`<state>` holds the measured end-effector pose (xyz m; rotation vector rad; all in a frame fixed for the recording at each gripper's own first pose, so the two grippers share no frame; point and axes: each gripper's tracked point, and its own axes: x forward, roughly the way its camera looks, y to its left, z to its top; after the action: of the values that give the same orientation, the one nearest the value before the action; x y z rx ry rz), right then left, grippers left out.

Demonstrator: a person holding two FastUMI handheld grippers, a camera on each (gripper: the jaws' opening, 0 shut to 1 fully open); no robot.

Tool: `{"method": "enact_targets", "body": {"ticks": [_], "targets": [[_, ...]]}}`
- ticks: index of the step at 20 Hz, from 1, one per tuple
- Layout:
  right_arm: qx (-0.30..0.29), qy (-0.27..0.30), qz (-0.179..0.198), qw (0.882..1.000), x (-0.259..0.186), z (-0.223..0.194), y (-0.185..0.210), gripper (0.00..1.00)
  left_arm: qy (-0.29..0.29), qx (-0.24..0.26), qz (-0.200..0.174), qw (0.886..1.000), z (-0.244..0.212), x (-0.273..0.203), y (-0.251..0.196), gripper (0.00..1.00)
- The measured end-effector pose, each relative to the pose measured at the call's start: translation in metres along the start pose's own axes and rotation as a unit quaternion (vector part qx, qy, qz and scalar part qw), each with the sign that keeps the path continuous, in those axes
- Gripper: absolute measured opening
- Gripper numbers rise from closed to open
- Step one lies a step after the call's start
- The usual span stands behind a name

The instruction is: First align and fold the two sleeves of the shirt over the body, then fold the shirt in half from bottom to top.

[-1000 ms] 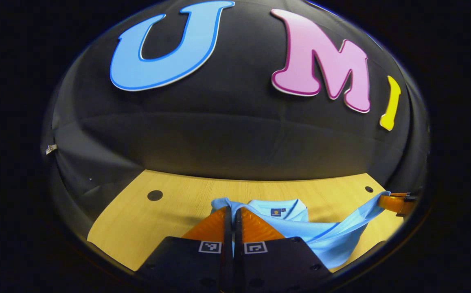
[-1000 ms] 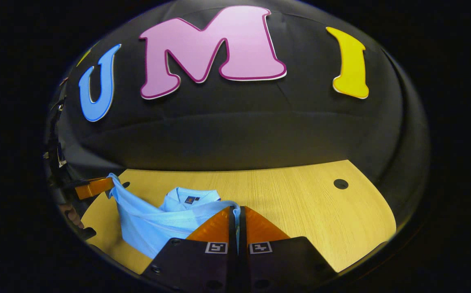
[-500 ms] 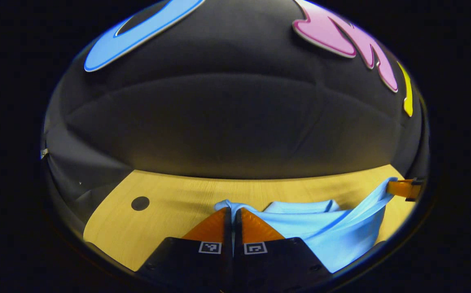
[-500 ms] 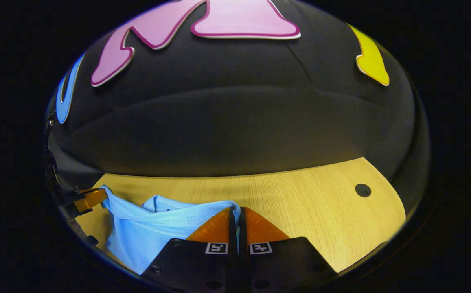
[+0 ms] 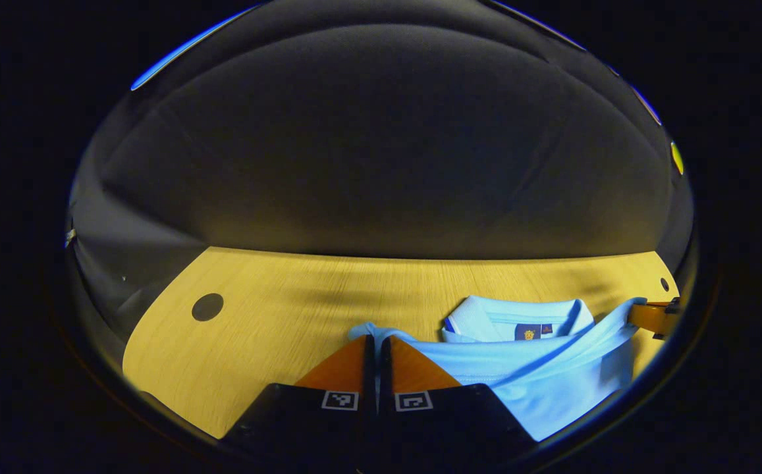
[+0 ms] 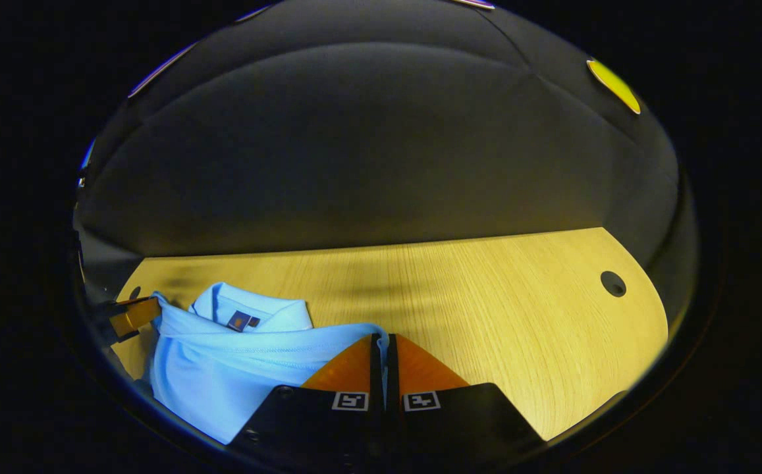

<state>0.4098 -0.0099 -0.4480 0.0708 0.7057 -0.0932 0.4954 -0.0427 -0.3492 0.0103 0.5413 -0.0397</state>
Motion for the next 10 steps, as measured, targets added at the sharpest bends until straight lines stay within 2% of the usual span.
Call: {"method": "enact_targets", "body": {"ticks": [2, 3, 4, 5, 8, 10], "targets": [[-0.011, -0.001, -0.007, 1.0, 0.002, -0.003, -0.002, 0.05, 0.007, -0.002, -0.005, 1.0, -0.005, 0.002, 0.0, 0.07], [-0.018, -0.004, -0.01, 1.0, 0.003, -0.003, -0.002, 0.07, 0.013, 0.0, -0.004, 1.0, -0.009, 0.003, 0.001, 0.12], [-0.023, -0.005, -0.012, 1.0, 0.003, -0.003, -0.002, 0.19, 0.018, 0.002, -0.001, 1.0, -0.013, 0.004, 0.003, 0.06], [-0.026, 0.0, -0.013, 1.0, 0.003, -0.007, -0.003, 0.19, 0.022, 0.002, -0.004, 1.0, -0.015, 0.005, 0.003, 0.21], [-0.027, 0.003, -0.013, 1.0, 0.006, -0.015, 0.001, 0.25, 0.025, 0.0, -0.007, 1.0, -0.017, 0.006, 0.004, 0.36], [-0.03, 0.004, -0.017, 0.999, 0.006, -0.016, 0.002, 0.34, 0.026, 0.006, 0.001, 1.0, -0.019, 0.007, 0.008, 0.53]]}}
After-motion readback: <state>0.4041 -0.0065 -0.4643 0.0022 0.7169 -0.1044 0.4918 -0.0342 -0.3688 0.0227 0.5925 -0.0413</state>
